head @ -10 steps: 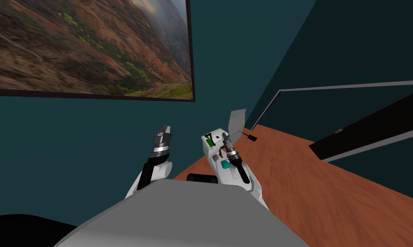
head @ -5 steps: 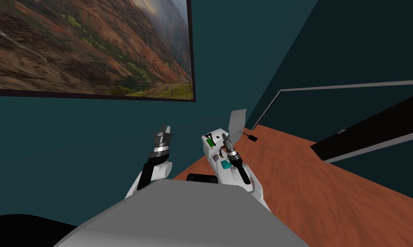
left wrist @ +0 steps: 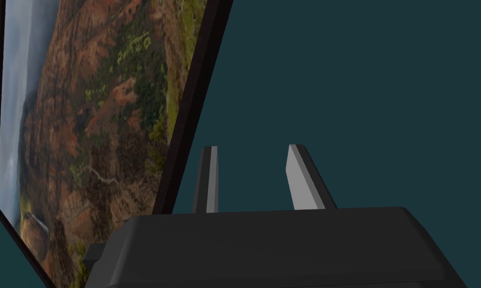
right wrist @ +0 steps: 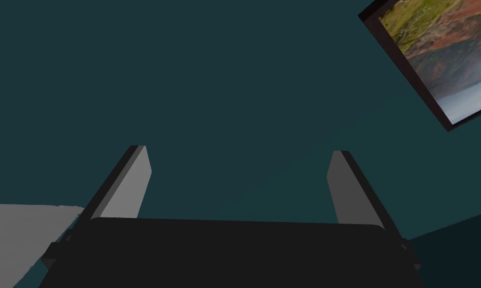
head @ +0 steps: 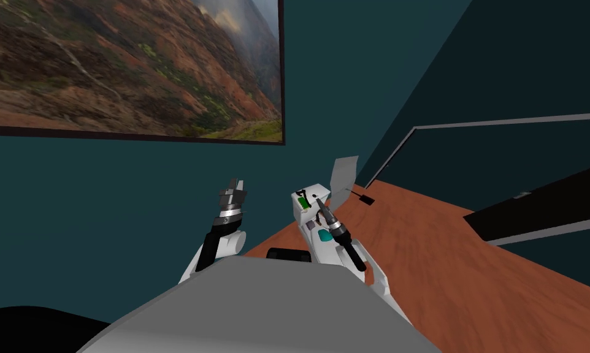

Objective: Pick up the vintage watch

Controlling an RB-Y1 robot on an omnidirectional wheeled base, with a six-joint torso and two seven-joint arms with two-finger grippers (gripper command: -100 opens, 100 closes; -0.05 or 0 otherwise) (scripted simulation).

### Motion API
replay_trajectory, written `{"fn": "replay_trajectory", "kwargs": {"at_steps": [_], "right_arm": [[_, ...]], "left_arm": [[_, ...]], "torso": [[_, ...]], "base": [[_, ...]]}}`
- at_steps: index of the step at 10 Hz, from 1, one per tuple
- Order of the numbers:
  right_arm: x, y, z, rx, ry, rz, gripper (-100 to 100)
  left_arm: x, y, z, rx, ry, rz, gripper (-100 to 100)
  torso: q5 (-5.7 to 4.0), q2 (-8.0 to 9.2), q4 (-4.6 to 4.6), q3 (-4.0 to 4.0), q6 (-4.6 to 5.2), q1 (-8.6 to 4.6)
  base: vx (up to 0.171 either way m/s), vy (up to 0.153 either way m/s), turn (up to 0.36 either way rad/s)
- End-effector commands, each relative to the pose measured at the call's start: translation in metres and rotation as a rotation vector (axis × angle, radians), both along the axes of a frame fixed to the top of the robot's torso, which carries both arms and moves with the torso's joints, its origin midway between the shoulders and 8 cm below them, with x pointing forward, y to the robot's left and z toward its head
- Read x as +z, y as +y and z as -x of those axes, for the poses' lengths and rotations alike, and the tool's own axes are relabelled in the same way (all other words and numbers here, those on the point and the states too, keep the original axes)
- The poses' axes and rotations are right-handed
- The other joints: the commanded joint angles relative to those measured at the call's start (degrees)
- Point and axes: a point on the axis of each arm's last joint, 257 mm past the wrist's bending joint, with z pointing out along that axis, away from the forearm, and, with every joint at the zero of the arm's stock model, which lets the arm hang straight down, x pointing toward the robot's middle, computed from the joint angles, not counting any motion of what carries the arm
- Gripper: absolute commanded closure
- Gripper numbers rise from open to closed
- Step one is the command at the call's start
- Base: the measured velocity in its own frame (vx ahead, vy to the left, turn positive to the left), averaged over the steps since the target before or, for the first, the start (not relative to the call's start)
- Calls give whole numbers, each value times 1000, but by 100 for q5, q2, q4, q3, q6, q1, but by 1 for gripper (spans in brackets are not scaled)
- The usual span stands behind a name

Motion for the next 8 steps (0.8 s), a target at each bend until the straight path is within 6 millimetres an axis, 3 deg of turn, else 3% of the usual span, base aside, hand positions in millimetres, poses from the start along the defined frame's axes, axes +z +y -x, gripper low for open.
{"fn": "replay_trajectory", "kwargs": {"at_steps": [1,2,4,5,8], "right_arm": [[-31,-13,7,-6,51,79,-100],[-32,-15,7,-1,52,92,-100],[-73,-35,19,-8,124,200,-100],[-74,-37,20,-3,126,215,-100],[-136,-80,48,-8,248,397,-100]], "left_arm": [[0,0,0,0,0,0,0],[0,0,0,0,0,0,0],[0,0,0,0,0,0,0],[0,0,0,0,0,0,0],[0,0,0,0,0,0,0]], "torso": [[0,0,0,0,0,0],[0,4,1,2,-1,2],[0,-2,0,-1,0,-1],[0,-1,0,0,-1,-2],[1,-1,0,-1,0,0]], "base": [[-61,24,163],[-46,12,42],[-45,15,137],[-35,8,74],[-50,22,197]]}}
